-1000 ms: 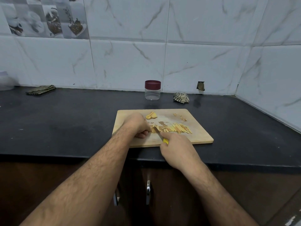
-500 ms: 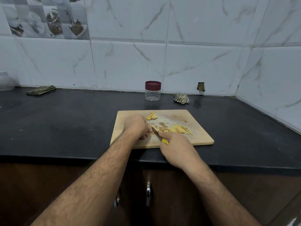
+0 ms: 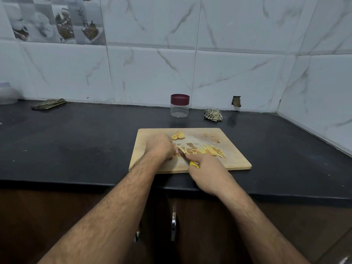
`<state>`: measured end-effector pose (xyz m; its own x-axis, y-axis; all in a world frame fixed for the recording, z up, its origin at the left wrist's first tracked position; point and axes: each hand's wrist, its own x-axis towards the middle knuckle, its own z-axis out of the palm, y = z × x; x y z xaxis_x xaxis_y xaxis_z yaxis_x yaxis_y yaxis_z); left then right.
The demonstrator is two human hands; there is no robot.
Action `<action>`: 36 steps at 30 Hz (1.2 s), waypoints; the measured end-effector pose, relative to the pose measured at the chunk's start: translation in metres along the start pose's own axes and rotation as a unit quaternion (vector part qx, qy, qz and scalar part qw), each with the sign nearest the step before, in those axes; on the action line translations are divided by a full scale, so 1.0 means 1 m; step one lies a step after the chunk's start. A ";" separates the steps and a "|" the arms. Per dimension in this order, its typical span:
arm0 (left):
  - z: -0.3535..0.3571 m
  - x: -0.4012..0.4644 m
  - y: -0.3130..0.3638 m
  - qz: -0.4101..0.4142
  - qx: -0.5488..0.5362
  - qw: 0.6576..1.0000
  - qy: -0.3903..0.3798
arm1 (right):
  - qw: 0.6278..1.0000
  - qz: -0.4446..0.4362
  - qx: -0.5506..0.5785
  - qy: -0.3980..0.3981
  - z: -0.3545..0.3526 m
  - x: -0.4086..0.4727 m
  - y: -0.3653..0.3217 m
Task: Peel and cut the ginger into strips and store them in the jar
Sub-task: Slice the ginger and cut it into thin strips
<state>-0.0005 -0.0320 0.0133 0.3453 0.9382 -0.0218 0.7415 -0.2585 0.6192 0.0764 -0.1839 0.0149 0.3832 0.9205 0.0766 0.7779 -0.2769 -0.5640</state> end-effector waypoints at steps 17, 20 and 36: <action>-0.001 -0.005 -0.006 0.015 -0.066 0.997 -0.022 | 0.995 0.015 -0.098 0.020 0.008 -0.016 -0.006; -0.001 -0.005 -0.007 0.016 -0.081 0.996 -0.021 | 0.997 0.026 -0.067 0.026 0.004 -0.018 -0.006; 0.002 -0.007 -0.036 0.032 -0.294 0.951 0.086 | 0.992 -0.009 -0.123 0.034 0.015 -0.008 -0.032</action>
<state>-0.0283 -0.0294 -0.0104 0.2419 0.9617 0.1289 0.2550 -0.1912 0.9479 0.0408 -0.1785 0.0203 0.3943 0.9074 0.1453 0.8800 -0.3273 -0.3442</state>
